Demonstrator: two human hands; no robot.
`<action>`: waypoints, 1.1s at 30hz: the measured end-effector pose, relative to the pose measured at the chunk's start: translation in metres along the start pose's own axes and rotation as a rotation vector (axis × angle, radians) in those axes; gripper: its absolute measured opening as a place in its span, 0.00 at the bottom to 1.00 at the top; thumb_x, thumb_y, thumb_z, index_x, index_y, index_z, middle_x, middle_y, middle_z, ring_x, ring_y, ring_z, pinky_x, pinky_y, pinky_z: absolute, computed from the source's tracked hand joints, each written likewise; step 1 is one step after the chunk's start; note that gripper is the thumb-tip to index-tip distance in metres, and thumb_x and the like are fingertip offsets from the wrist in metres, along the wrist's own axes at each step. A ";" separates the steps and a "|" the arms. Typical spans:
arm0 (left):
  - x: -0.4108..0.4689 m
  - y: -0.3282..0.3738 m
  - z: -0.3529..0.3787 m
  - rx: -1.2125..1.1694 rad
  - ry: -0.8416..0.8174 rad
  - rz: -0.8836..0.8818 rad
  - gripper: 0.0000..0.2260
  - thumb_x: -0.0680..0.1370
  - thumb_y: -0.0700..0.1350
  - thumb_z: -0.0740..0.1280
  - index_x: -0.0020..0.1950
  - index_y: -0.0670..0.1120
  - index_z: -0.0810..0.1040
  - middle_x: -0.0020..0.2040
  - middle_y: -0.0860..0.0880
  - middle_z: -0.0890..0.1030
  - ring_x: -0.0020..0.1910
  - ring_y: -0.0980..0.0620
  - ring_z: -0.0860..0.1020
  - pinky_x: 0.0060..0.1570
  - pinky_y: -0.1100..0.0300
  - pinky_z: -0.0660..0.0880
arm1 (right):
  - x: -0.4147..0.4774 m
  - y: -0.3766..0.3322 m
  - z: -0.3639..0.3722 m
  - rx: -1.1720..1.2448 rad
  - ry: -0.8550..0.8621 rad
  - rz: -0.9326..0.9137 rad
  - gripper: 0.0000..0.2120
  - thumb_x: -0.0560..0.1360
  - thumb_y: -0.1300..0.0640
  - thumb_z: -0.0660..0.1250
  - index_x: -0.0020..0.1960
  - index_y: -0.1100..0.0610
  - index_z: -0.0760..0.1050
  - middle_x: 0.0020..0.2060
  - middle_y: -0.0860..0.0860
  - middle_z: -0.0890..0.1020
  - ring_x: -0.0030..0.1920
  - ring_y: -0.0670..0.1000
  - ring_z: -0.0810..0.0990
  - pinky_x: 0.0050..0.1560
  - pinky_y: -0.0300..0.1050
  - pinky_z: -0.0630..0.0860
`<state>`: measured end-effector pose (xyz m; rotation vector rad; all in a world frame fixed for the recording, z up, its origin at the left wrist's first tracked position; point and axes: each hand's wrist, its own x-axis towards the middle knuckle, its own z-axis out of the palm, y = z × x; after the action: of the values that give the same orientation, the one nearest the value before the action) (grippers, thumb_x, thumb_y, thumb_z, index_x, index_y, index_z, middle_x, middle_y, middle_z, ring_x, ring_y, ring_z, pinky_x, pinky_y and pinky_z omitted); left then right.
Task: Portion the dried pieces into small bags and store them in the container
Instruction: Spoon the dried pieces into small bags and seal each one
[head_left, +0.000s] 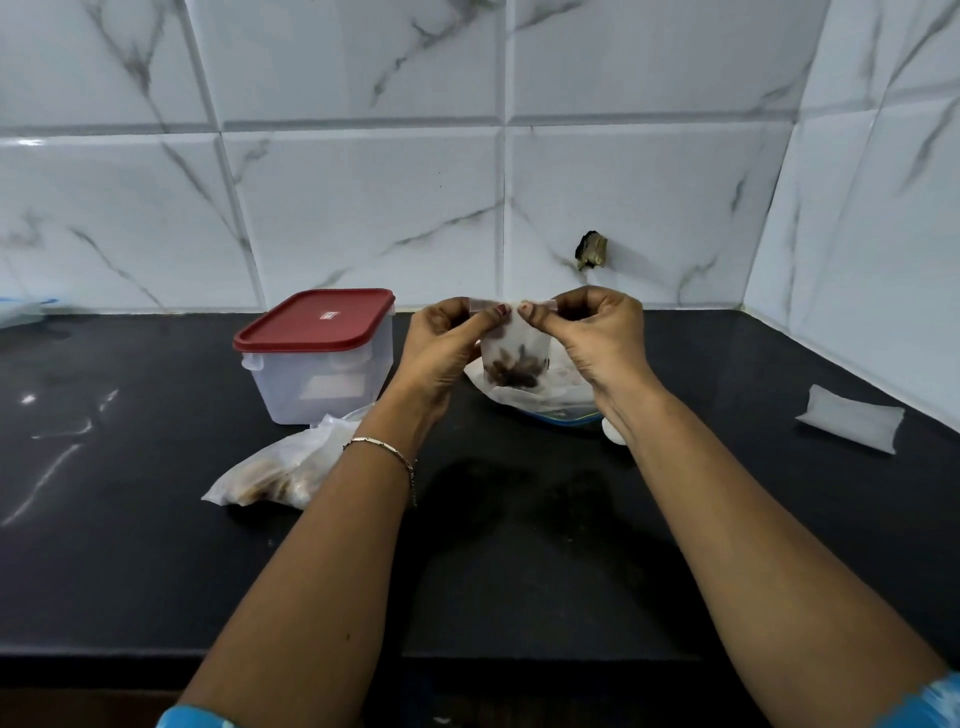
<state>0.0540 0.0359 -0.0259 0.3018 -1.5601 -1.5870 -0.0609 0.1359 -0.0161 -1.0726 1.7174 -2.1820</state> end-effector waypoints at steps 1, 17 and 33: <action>0.000 0.000 -0.001 -0.003 0.010 -0.005 0.02 0.76 0.37 0.70 0.47 0.39 0.82 0.39 0.49 0.84 0.40 0.55 0.83 0.44 0.62 0.80 | 0.001 0.000 -0.001 0.016 -0.007 0.002 0.09 0.66 0.58 0.79 0.38 0.60 0.81 0.35 0.53 0.84 0.35 0.48 0.80 0.33 0.35 0.78; 0.004 -0.008 -0.006 0.015 0.140 0.047 0.04 0.79 0.42 0.67 0.49 0.44 0.81 0.40 0.52 0.83 0.41 0.54 0.80 0.46 0.56 0.79 | -0.010 0.010 0.000 -0.092 -0.418 0.165 0.14 0.73 0.54 0.73 0.55 0.62 0.80 0.48 0.56 0.85 0.48 0.54 0.85 0.49 0.49 0.82; -0.004 -0.016 -0.008 0.431 0.153 0.076 0.09 0.79 0.46 0.67 0.39 0.49 0.77 0.30 0.50 0.76 0.27 0.55 0.74 0.31 0.58 0.76 | -0.008 0.021 0.007 -0.071 -0.259 0.098 0.09 0.80 0.66 0.60 0.48 0.59 0.78 0.43 0.52 0.84 0.45 0.47 0.84 0.49 0.43 0.81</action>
<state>0.0558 0.0301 -0.0430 0.5774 -1.7593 -1.1304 -0.0567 0.1283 -0.0380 -1.2001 1.7018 -1.8453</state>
